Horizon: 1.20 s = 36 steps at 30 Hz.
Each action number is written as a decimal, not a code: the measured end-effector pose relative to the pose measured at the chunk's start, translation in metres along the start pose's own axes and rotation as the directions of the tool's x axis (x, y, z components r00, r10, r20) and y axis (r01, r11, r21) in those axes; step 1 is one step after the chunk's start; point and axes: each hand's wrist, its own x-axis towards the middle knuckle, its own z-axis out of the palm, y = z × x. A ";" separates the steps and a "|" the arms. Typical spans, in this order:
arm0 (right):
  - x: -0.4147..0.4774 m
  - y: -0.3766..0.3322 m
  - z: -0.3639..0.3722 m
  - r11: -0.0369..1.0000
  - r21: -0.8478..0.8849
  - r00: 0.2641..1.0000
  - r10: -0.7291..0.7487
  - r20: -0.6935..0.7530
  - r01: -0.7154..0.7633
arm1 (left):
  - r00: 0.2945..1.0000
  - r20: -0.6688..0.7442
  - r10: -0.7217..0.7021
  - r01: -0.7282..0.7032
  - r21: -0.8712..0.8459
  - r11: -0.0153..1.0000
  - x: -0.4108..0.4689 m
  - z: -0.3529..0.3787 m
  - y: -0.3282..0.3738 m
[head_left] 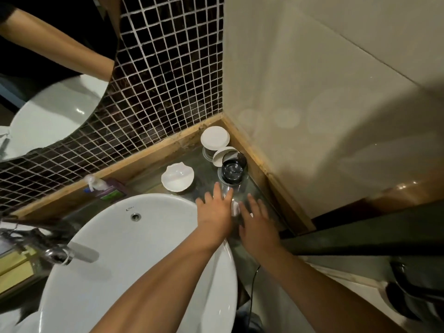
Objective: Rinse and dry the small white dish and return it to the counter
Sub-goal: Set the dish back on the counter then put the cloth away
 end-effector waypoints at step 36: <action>0.050 -0.047 -0.036 0.944 0.194 0.962 -0.252 -0.103 0.268 | 0.965 -0.252 -0.065 0.060 -0.027 0.998 0.003 -0.031 -0.043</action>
